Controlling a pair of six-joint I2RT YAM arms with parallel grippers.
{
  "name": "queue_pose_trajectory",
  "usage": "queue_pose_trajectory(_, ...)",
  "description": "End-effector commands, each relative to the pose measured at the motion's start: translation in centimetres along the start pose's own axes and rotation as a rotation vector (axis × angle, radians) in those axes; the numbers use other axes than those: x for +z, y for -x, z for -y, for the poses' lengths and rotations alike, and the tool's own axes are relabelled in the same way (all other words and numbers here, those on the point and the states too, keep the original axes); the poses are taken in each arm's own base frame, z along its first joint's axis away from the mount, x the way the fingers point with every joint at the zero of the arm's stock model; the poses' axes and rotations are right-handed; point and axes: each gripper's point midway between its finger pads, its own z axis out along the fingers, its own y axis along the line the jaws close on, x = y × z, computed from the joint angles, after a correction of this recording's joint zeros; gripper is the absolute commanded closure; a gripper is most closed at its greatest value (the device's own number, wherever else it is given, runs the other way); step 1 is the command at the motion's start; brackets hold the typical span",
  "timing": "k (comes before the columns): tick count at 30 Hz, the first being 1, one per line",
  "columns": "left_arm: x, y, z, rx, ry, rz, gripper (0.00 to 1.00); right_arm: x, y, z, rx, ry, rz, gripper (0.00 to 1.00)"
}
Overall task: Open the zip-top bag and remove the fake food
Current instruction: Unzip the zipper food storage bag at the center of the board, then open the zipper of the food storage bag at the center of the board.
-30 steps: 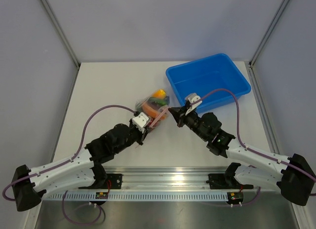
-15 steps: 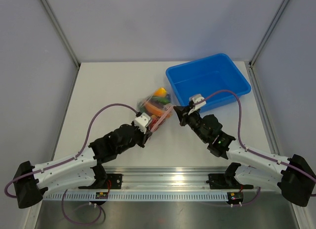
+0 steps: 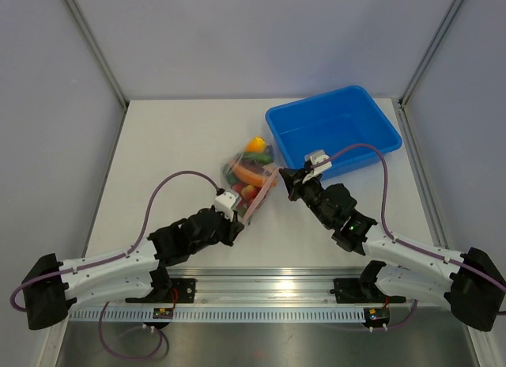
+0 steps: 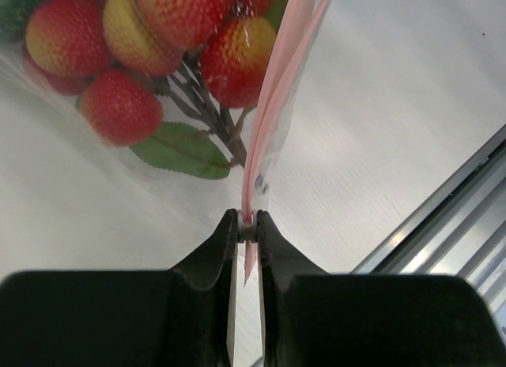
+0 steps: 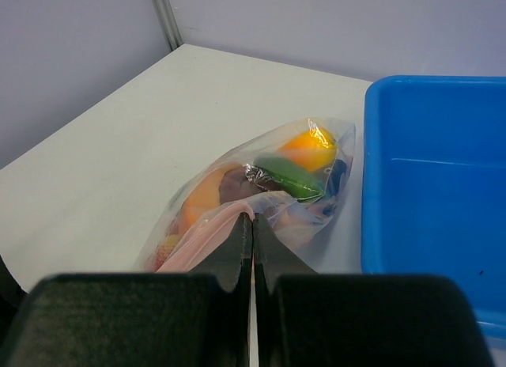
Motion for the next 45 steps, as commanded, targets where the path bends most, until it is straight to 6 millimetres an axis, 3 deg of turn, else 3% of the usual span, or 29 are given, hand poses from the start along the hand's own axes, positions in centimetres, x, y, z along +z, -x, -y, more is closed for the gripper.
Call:
queue_pose_trajectory(1,-0.1,-1.3,0.0,-0.028,0.013,-0.021,0.97,-0.1,6.4,1.3,0.083,-0.071,0.218,1.0)
queue_pose_trajectory(10,0.4,-3.6,2.9,0.041,-0.065,-0.113,0.97,-0.1,6.2,1.4,0.089,-0.076,0.213,1.0)
queue_pose_trajectory(15,1.0,-4.4,3.2,0.067,-0.044,-0.152,0.97,-0.1,6.2,1.3,0.094,-0.071,0.211,1.0)
queue_pose_trajectory(18,1.0,-3.9,3.1,0.064,-0.038,-0.129,0.92,-0.1,6.1,1.3,0.093,-0.068,0.21,1.0)
queue_pose_trajectory(21,0.6,-3.4,3.0,0.058,-0.04,-0.108,0.73,0.0,6.0,1.2,0.091,-0.064,0.206,1.0)
queue_pose_trajectory(23,0.1,-2.4,2.8,0.042,-0.034,-0.063,0.62,0.0,6.0,1.2,0.093,-0.064,0.206,1.0)
queue_pose_trajectory(26,-0.9,-0.7,2.6,0.03,-0.035,0.012,0.54,0.0,6.0,1.1,0.092,-0.058,0.204,1.0)
queue_pose_trajectory(36,-4.2,5.7,1.0,0.057,0.046,0.206,0.49,0.3,5.5,0.7,0.085,-0.034,0.188,1.0)
queue_pose_trajectory(42,-3.9,8.2,0.2,0.134,0.154,0.214,0.49,0.4,5.3,0.4,0.081,-0.024,0.18,1.0)
queue_pose_trajectory(45,-4.1,10.2,0.8,0.154,0.161,0.231,0.49,0.5,5.2,0.4,0.08,-0.02,0.175,1.0)
